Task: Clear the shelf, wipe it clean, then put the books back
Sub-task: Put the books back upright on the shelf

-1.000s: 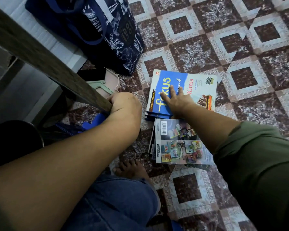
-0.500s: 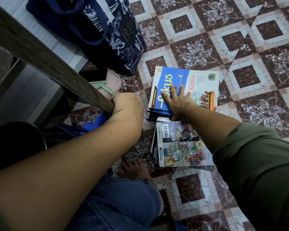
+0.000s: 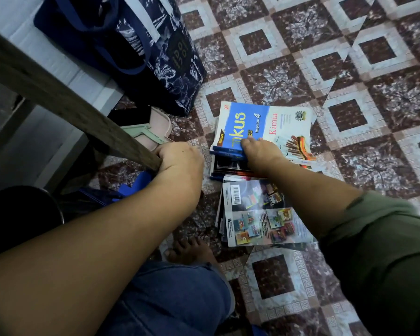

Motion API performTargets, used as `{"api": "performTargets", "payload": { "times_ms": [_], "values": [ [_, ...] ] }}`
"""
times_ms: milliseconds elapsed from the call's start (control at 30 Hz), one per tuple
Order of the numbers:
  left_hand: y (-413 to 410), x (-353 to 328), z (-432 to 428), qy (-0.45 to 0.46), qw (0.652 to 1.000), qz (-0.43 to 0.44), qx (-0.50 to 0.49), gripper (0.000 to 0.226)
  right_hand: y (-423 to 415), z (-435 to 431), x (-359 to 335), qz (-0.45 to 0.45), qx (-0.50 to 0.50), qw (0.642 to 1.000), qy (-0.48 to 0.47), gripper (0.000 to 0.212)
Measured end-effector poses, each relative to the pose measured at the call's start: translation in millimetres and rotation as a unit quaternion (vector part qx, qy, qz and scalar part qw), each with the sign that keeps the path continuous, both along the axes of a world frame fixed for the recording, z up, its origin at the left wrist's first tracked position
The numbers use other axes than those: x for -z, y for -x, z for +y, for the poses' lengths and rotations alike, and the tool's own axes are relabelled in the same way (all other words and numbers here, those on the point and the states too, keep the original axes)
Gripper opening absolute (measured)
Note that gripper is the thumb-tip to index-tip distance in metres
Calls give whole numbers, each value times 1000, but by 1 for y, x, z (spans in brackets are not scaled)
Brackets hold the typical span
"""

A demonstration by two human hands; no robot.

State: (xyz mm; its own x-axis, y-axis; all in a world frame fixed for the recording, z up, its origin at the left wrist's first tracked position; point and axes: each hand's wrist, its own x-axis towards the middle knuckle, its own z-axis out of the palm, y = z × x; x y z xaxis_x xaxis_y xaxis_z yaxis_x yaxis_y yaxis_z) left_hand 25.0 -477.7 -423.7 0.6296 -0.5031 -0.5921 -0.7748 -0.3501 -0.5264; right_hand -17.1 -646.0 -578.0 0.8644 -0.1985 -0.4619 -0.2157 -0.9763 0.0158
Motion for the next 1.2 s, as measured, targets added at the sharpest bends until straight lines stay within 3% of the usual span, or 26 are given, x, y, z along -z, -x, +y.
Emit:
{"api": "performTargets", "payload": {
  "times_ms": [67,167,233,300,367,433,533,700,833,967,1067,1200],
  "values": [
    [2,-4,-3,28,999,44,-14,31,0,-8,-13,-24,36,999,-19,32],
    [9,-19,-3,194,978,63,-36,30,2,-17,-66,-86,49,995,-16,29],
    [8,-20,-1,341,940,14,3,46,9,-17,-109,-98,32,995,-5,24],
    [5,-25,-3,429,901,-34,53,63,23,-7,-152,-109,4,994,-9,22],
    [9,-40,-7,440,892,-38,98,60,44,8,-189,-106,-24,994,-12,24],
    [20,-64,-11,392,912,4,116,43,65,23,-220,-113,-43,992,-29,28],
    [33,-91,-5,310,948,65,17,36,95,39,-252,-122,-12,990,-74,28],
    [53,-135,55,321,944,74,21,36,144,67,-266,-197,16,979,-48,35],
    [72,-183,117,341,936,67,-43,34,151,97,-289,-254,-48,964,-69,31],
    [82,-238,184,407,911,-11,-64,24,131,143,-333,-390,-126,912,-32,29],
    [87,-278,237,480,868,-111,-65,16,106,184,-373,-476,-149,866,-47,28],
    [83,-320,313,508,818,-262,-68,23,58,254,-426,-556,-211,800,-83,35]
  ]
}}
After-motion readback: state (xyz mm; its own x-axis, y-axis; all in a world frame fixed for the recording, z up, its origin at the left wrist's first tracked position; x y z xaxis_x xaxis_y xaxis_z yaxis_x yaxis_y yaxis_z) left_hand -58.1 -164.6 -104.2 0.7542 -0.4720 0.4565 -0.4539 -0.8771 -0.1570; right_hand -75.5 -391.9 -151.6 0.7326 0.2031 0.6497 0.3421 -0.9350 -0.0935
